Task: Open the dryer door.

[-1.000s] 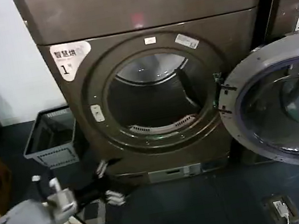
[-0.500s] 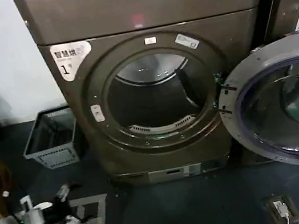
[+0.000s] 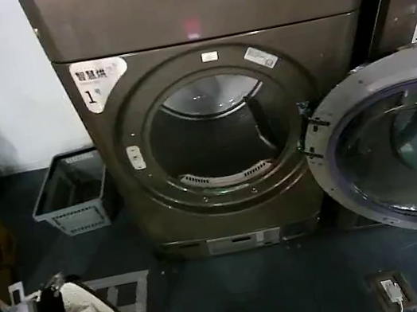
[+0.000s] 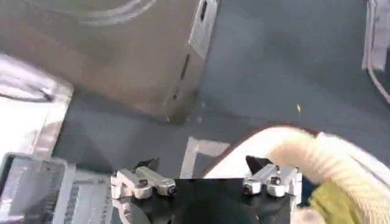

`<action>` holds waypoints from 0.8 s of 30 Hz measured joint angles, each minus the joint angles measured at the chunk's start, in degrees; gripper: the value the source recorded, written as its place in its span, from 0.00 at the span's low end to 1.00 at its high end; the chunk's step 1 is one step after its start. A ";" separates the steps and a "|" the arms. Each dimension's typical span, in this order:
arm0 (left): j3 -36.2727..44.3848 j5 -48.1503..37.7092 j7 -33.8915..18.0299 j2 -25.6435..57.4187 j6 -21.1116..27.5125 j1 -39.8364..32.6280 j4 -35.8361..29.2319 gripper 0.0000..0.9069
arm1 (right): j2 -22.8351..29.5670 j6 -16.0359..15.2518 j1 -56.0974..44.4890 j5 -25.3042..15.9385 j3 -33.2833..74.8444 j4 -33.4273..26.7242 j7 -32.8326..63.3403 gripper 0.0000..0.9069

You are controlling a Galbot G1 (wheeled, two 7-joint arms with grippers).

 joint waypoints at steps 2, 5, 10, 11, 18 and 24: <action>0.08 0.77 0.53 0.07 0.14 0.50 1.13 1.00 | 0.00 0.00 0.12 -0.06 -0.02 0.03 0.01 1.00; 0.23 1.08 0.86 0.15 0.48 1.12 2.69 1.00 | -0.01 0.00 0.36 -0.09 -0.19 0.09 0.02 1.00; 0.31 1.08 1.32 0.05 2.27 1.62 4.76 1.00 | -0.02 0.00 0.56 -0.12 -0.30 0.29 0.02 1.00; 0.31 1.07 1.57 -0.01 2.69 1.68 5.06 1.00 | -0.02 0.00 0.58 -0.12 -0.32 0.30 0.02 1.00; 0.35 0.75 2.61 -0.12 5.81 1.85 7.14 1.00 | -0.01 0.00 0.61 -0.15 -0.34 0.31 0.02 1.00; 0.22 -0.24 2.95 -0.80 7.49 1.41 9.46 1.00 | 0.06 0.00 0.61 -0.15 -0.47 0.52 -0.01 1.00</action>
